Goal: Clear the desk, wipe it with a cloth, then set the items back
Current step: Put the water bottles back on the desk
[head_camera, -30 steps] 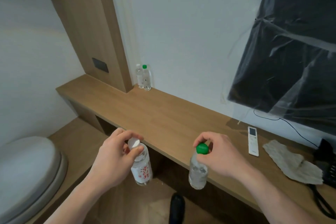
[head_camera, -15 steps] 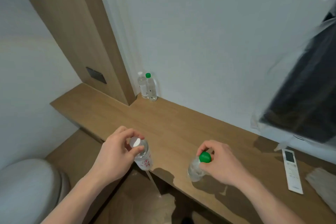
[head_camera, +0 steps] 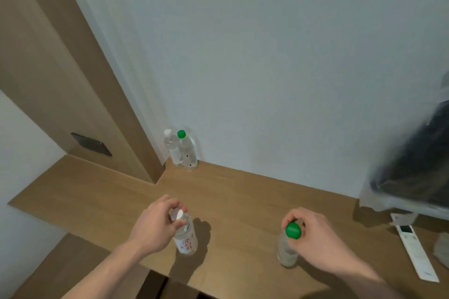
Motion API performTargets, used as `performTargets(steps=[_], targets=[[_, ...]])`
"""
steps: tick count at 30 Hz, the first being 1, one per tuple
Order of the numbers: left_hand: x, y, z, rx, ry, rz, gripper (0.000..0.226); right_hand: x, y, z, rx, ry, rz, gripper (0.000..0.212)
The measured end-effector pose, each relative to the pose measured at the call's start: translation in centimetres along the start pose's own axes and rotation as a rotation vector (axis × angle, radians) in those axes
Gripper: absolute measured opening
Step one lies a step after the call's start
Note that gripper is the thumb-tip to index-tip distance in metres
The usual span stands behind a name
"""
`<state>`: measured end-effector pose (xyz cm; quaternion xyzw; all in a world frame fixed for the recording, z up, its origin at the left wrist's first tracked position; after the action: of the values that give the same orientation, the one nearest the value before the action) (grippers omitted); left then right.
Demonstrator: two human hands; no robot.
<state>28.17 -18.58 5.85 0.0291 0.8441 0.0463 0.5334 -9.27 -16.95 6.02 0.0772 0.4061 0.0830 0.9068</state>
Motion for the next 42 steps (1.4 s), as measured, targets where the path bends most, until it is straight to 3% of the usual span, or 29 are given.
performTargets(steps=[5, 12, 21, 33, 37, 39, 40, 42], targets=[[-1.3, -7.8, 3.1, 0.113, -0.06, 0.043, 0.031, 3.0, -3.0, 2.7, 0.1, 0.01, -0.021, 0.028], [-1.5, -18.2, 4.7, 0.25, -0.068, 0.119, 0.02, 6.7, -6.5, 6.9, 0.224, 0.013, -0.055, 0.028], [-1.5, -28.4, 3.8, 0.272, -0.151, 0.118, 0.022, 8.9, -8.8, 9.0, 0.273, -0.08, -0.167, 0.033], [0.4, -33.3, 3.5, 0.304, -0.118, 0.086, 0.025, 7.9, -16.3, 10.2, 0.297, 0.027, -0.18, 0.028], [0.1, -32.5, 3.8, 0.357, -0.083, 0.117, 0.039, 8.2, -20.8, 11.6, 0.253, -0.002, -0.167, 0.029], [-0.1, -31.2, 4.1, 0.395, -0.078, 0.032, 0.047, 8.8, -23.0, 12.3, 0.232, -0.03, -0.156, 0.028], [-0.4, -30.4, 4.2, 0.435, -0.114, -0.022, 0.051, 9.1, -24.0, 12.7, 0.215, -0.032, -0.148, 0.028], [-0.4, -29.1, 4.7, 0.45, -0.212, 0.021, 0.062, 9.7, -26.1, 13.5, 0.177, -0.031, -0.134, 0.028]])
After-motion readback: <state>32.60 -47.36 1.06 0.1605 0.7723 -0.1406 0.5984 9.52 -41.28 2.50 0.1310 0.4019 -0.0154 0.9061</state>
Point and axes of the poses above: each hand's wrist, its own y-axis away from the middle knuckle, its own x-axis out of the palm, z = x × y, the point moved 1 cm from there along -y, towards the middle knuckle, and after that the axes turned 2 degrees about -z, right-handed, at the moved point
